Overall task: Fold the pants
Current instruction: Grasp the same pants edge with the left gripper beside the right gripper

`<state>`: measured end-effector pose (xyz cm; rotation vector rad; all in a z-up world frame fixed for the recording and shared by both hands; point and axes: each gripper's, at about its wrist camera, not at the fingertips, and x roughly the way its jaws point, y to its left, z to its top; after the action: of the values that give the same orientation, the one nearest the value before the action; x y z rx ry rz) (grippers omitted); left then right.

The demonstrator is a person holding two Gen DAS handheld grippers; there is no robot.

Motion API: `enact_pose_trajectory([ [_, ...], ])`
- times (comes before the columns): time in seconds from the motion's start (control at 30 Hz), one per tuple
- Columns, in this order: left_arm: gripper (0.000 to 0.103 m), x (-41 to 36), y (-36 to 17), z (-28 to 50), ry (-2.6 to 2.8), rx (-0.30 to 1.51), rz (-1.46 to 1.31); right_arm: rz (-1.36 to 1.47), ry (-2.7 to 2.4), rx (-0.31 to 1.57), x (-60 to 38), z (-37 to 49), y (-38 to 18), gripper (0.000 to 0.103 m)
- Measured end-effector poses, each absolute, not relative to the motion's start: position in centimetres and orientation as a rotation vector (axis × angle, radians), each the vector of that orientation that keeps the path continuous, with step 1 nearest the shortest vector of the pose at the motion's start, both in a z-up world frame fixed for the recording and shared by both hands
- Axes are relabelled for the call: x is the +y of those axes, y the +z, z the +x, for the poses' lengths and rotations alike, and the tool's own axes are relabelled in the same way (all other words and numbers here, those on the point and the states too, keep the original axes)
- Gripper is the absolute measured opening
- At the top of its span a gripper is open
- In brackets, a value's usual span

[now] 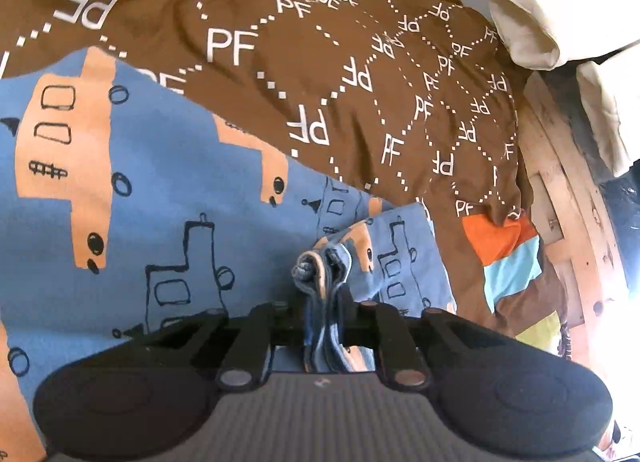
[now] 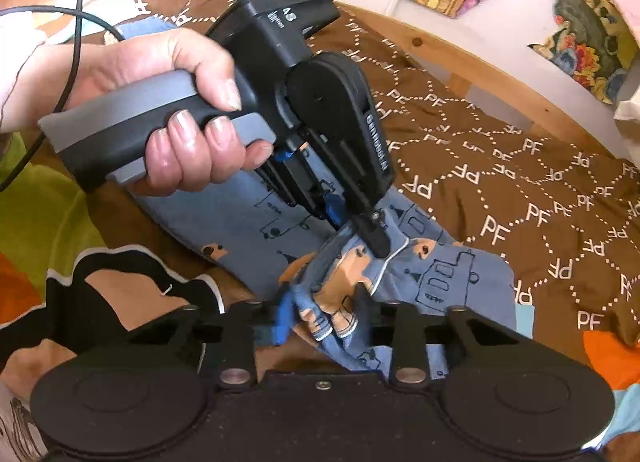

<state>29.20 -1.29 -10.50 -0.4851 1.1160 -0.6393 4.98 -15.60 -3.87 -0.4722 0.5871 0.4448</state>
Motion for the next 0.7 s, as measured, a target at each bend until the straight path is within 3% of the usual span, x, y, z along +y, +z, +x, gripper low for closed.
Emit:
enact_pose_trajectory([
  [0.17,0.01,-1.3,-10.0,29.1,-0.628,1.112,-0.468,-0.471,0.442,0.583,-15.4,4.7,-3.8,0.018],
  [0.7,0.01,0.4,-8.5,28.6,-0.567,1.106,-0.397,-0.374,0.473,0.593,-14.0,5.3,-3.0,0.016],
])
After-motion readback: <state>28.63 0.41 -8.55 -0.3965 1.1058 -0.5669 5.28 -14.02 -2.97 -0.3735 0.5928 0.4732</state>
